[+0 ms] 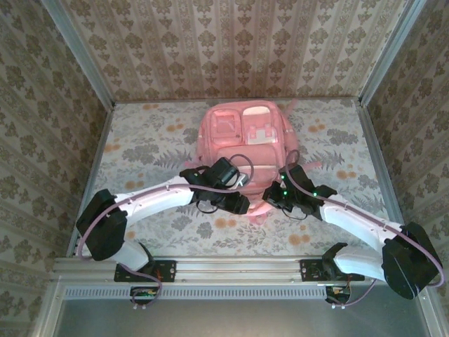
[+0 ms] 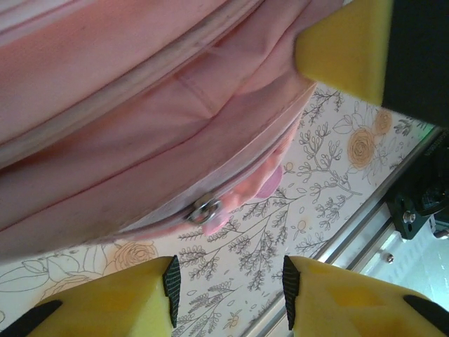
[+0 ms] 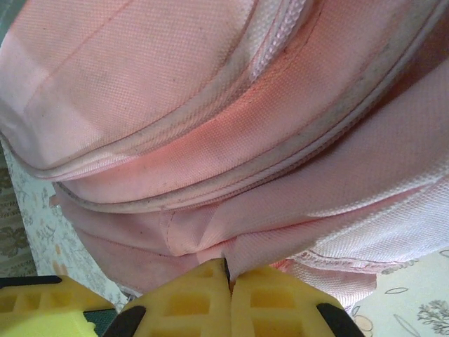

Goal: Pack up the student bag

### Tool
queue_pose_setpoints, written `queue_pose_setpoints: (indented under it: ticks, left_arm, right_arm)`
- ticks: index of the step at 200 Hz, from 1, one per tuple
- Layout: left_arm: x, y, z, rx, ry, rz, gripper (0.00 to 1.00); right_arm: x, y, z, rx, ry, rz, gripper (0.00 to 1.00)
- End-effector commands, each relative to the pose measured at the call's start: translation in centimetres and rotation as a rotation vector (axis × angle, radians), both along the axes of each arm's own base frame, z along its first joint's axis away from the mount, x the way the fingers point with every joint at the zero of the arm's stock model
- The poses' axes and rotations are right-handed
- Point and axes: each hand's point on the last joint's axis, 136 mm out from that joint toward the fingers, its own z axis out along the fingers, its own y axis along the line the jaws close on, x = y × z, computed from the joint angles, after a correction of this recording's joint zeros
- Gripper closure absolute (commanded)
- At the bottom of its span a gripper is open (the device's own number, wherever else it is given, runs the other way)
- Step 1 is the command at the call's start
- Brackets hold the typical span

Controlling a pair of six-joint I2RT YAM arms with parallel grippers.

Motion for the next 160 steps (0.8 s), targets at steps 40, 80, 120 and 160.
queue_pose_setpoints:
  ticks: [40,80,120,160]
  left_arm:
    - [-0.6,0.1,-0.5,0.087,0.027,0.027,0.54]
    - [-0.7,2.9,-0.5,0.190,-0.035,0.064,0.53]
    - [-1.5,3.3,-0.5,0.210,-0.053,0.073,0.53]
    - [-2.1,3.6,-1.1,0.238,-0.050,0.087,0.54]
  right_arm:
    - [-0.4,0.7,0.4,0.045,-0.004,-0.051,1.00]
    - [-0.6,1.6,0.8,0.097,-0.010,-0.107,1.00]
    - [-0.7,2.7,0.8,0.122,-0.006,-0.137,1.00]
    - [-0.7,3.8,0.8,0.139,0.010,-0.161,1.00]
